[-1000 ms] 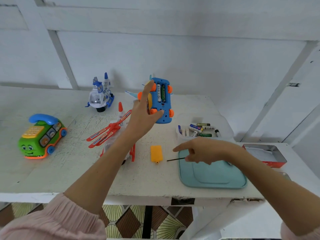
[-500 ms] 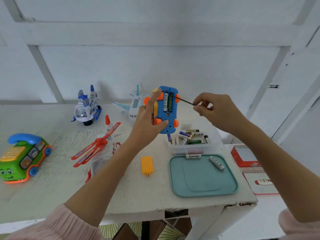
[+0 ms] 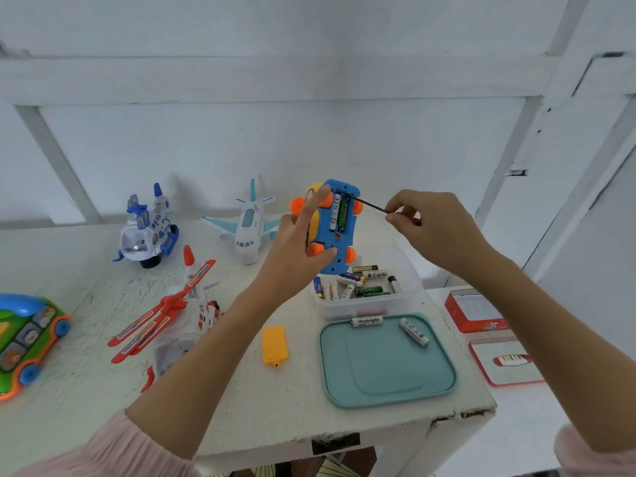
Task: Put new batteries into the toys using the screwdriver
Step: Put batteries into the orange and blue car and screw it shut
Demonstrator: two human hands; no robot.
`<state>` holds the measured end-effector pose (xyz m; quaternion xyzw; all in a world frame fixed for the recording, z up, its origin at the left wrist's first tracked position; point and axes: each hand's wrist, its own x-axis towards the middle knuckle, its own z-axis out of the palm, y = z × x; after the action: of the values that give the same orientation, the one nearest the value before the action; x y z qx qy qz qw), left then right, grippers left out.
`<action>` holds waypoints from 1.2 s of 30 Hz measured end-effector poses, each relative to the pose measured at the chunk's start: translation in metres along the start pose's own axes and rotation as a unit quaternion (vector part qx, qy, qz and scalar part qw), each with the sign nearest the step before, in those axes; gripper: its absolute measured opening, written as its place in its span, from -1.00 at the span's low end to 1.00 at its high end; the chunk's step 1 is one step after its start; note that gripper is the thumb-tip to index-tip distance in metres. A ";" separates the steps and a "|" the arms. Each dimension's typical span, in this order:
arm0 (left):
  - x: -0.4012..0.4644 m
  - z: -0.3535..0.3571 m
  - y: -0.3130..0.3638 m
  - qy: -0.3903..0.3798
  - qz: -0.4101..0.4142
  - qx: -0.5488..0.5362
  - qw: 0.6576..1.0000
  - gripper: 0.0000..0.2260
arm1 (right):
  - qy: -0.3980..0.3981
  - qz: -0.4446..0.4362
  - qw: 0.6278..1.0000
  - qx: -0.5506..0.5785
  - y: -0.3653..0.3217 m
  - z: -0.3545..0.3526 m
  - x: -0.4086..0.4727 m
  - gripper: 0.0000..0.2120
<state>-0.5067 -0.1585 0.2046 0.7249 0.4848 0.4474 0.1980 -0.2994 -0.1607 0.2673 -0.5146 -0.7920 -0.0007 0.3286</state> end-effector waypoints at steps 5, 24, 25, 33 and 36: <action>0.008 0.005 -0.001 -0.014 0.015 0.019 1.000 -0.26 | -0.004 0.009 0.998 -0.058 0.007 -0.004 0.000 -0.83; 0.054 0.002 0.003 -0.146 0.105 0.199 0.963 -0.34 | -0.109 0.073 0.984 -0.119 0.032 -0.022 0.014 -0.84; 0.054 0.002 0.002 -0.149 0.103 0.203 0.962 -0.34 | -0.113 0.077 0.984 -0.112 0.033 -0.022 0.013 -0.84; 0.057 0.009 -0.006 -0.160 0.094 0.224 0.957 -0.33 | -0.137 0.066 0.981 -0.121 0.040 -0.026 0.006 -0.85; 0.057 0.008 -0.009 -0.162 0.079 0.238 0.954 -0.32 | -0.178 0.069 0.971 -0.145 0.042 -0.026 0.003 -0.85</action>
<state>-0.4975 -0.1031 0.2199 0.8500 0.4795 0.2098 0.0601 -0.2519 -0.1472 0.2750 -0.6024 -0.7915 -0.0012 0.1027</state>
